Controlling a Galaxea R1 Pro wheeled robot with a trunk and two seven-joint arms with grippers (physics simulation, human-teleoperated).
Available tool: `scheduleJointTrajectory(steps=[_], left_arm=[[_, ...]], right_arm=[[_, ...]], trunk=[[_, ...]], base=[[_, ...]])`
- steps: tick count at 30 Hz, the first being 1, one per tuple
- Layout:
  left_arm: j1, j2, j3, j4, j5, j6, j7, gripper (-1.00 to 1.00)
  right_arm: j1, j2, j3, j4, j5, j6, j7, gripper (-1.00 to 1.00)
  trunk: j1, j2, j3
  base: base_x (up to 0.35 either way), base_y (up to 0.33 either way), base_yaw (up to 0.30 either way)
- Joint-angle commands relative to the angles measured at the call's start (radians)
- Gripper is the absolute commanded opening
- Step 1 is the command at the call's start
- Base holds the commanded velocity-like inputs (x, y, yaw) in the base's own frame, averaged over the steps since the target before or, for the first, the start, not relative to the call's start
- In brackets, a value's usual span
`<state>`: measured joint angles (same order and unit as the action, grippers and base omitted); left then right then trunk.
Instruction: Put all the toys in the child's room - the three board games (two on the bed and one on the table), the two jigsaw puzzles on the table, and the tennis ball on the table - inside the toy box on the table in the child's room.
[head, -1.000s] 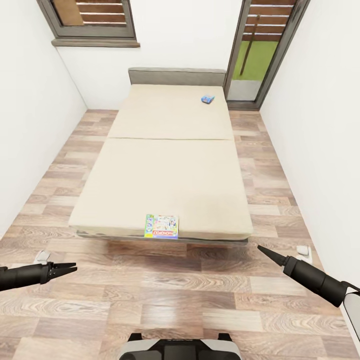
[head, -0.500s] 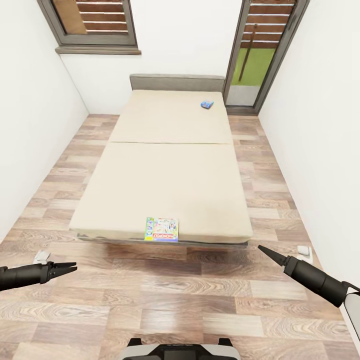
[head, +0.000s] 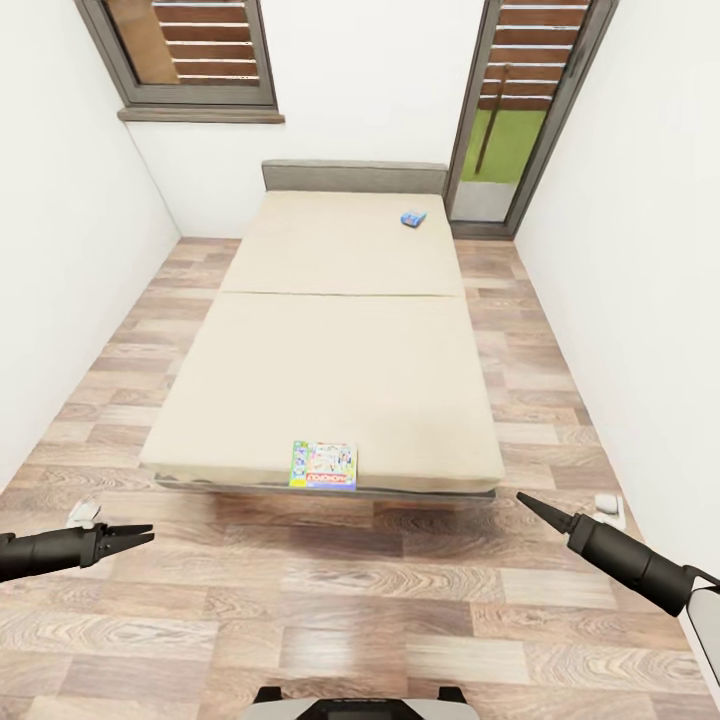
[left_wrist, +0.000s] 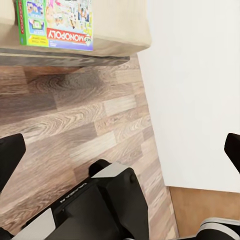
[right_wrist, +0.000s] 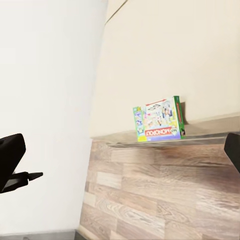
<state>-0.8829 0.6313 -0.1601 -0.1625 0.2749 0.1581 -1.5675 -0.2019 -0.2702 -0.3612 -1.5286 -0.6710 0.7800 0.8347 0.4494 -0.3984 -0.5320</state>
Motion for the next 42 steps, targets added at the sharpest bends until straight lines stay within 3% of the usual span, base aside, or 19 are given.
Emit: scheduleJointTrajectory(steps=[1, 24, 29, 42], left_arm=[[-0.001, 0.001, -0.009, 0.000, 0.007, 0.011, -0.003, 1.00], [-0.001, 0.001, -0.004, 0.000, 0.010, 0.017, -0.003, 1.00], [-0.001, 0.001, 0.017, 0.000, 0.015, 0.019, -0.003, 1.00], [-0.002, 0.002, 0.117, 0.000, 0.018, 0.041, -0.003, 1.00]], right_arm=[[-0.001, 0.000, -0.001, 0.000, -0.002, 0.006, 0.001, 1.00], [-0.001, 0.006, -0.001, 0.001, -0.002, 0.006, 0.003, 1.00], [-0.001, 0.007, -0.001, 0.001, -0.002, 0.007, 0.003, 1.00], [-0.001, 0.008, -0.001, 0.001, -0.002, 0.007, 0.003, 1.00]], trunk=[[0.001, -0.002, 0.000], [0.001, -0.002, 0.039], [0.001, -0.002, 0.047], [0.001, -0.002, 0.069]], base=[[0.000, 0.000, 0.000], [0.000, 0.000, 0.000], [0.000, 0.000, 0.000], [0.000, 0.000, 0.000]])
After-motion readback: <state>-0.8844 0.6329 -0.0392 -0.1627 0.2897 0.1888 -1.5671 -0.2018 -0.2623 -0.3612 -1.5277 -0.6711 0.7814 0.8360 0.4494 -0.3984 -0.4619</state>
